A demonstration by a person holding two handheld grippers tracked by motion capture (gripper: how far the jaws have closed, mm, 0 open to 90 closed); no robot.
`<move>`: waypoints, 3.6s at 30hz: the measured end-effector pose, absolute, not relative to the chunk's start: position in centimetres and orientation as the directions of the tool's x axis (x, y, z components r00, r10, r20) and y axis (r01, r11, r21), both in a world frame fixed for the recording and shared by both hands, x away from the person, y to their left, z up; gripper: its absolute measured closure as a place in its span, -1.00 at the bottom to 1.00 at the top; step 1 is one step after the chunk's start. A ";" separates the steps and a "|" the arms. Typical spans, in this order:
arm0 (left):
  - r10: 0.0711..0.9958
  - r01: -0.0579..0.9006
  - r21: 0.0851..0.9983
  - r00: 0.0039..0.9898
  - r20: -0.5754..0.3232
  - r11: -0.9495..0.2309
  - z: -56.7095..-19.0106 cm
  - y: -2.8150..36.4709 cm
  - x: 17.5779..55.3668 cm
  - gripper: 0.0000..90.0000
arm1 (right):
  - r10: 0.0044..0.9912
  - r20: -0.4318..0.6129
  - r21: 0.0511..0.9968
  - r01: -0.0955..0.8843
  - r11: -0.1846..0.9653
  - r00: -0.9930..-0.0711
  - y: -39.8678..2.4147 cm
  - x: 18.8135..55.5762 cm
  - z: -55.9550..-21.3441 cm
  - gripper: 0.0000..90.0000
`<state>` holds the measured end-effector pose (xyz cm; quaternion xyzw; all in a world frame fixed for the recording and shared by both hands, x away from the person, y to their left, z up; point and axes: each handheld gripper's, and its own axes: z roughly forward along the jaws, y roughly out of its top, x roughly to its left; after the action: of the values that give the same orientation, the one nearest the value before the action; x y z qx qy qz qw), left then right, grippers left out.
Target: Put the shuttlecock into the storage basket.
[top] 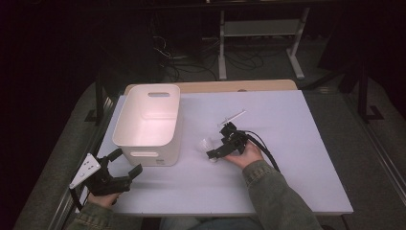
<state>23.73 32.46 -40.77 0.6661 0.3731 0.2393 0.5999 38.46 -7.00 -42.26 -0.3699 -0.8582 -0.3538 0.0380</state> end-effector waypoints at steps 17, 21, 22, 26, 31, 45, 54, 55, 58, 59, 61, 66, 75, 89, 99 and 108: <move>0.784 0.210 0.978 0.607 -0.130 -0.001 -40.8 32.5 23.7 -1.00 | 0.598 0.356 0.518 0.684 0.514 -0.718 -6.4 38.4 -42.9 -0.48; 0.786 0.215 0.977 0.603 -0.137 0.006 -40.8 32.5 23.7 -1.00 | 0.597 0.358 0.512 0.685 0.517 -0.718 -6.3 38.3 -43.0 -0.39; 0.786 0.215 0.977 0.603 -0.137 0.006 -40.8 32.5 23.7 -1.00 | 0.597 0.358 0.512 0.685 0.517 -0.718 -6.3 38.3 -43.0 -0.39; 0.787 0.214 0.977 0.602 -0.134 0.002 -40.8 32.5 23.7 -1.00 | 0.607 0.352 0.502 0.691 0.520 -0.713 -6.2 38.3 -43.1 -0.29; 0.785 0.214 0.977 0.604 -0.136 0.004 -40.8 32.5 23.7 -1.00 | 0.600 0.362 0.494 0.692 0.526 -0.714 -6.1 38.3 -43.1 -0.05; 0.786 0.214 0.977 0.603 -0.137 0.007 -40.8 32.4 23.7 -1.00 | 0.610 0.362 0.468 0.704 0.535 -0.705 -5.6 37.9 -43.2 0.41; 0.787 0.212 0.977 0.600 -0.143 0.016 -40.8 32.4 23.6 -1.00 | 0.601 0.358 0.487 0.692 0.533 -0.715 -5.7 37.6 -42.5 0.41; 0.787 0.212 0.977 0.600 -0.144 0.017 -40.8 32.4 23.6 -1.00 | 0.604 0.354 0.487 0.692 0.533 -0.714 -5.7 37.6 -42.3 0.42; 0.787 0.211 0.977 0.601 -0.140 0.012 -40.8 32.4 23.6 -1.00 | 0.605 0.339 0.490 0.684 0.540 -0.720 -5.8 37.5 -41.9 0.41; 0.786 0.212 0.977 0.601 -0.141 0.014 -40.8 32.4 23.6 -1.00 | 0.602 0.345 0.495 0.685 0.535 -0.720 -5.9 37.4 -41.7 0.42; 0.786 0.211 0.977 0.601 -0.142 0.016 -40.8 32.4 23.6 -1.00 | 0.606 0.345 0.510 0.686 0.520 -0.716 -6.2 37.4 -41.2 0.42; 0.787 0.208 0.978 0.603 -0.130 0.002 -40.8 32.5 23.6 -1.00 | 0.602 0.360 0.535 0.686 0.494 -0.713 -6.8 37.5 -40.3 0.41; 0.785 0.212 0.977 0.603 -0.143 0.016 -40.8 32.4 23.6 -1.00 | 0.589 0.365 0.589 0.669 0.453 -0.721 -7.9 37.9 -37.7 0.41; 0.784 0.208 0.978 0.606 -0.137 0.010 -40.8 32.4 23.6 -1.00 | 0.566 0.336 0.636 0.625 0.453 -0.752 -7.4 38.5 -35.2 0.41; 0.781 0.201 0.979 0.609 -0.140 0.018 -40.8 32.4 23.6 -1.00 | 0.548 0.336 0.666 0.605 0.437 -0.766 -6.8 38.9 -33.3 0.42; 0.785 0.205 0.979 0.605 -0.136 0.012 -40.8 32.4 23.6 -1.00 | 0.539 0.326 0.680 0.588 0.437 -0.777 -6.2 39.2 -32.1 0.41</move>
<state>23.64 32.38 -40.85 0.6608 0.3743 0.2397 0.6048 39.22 -6.16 -32.14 -0.3326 -0.8471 -0.4133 0.0299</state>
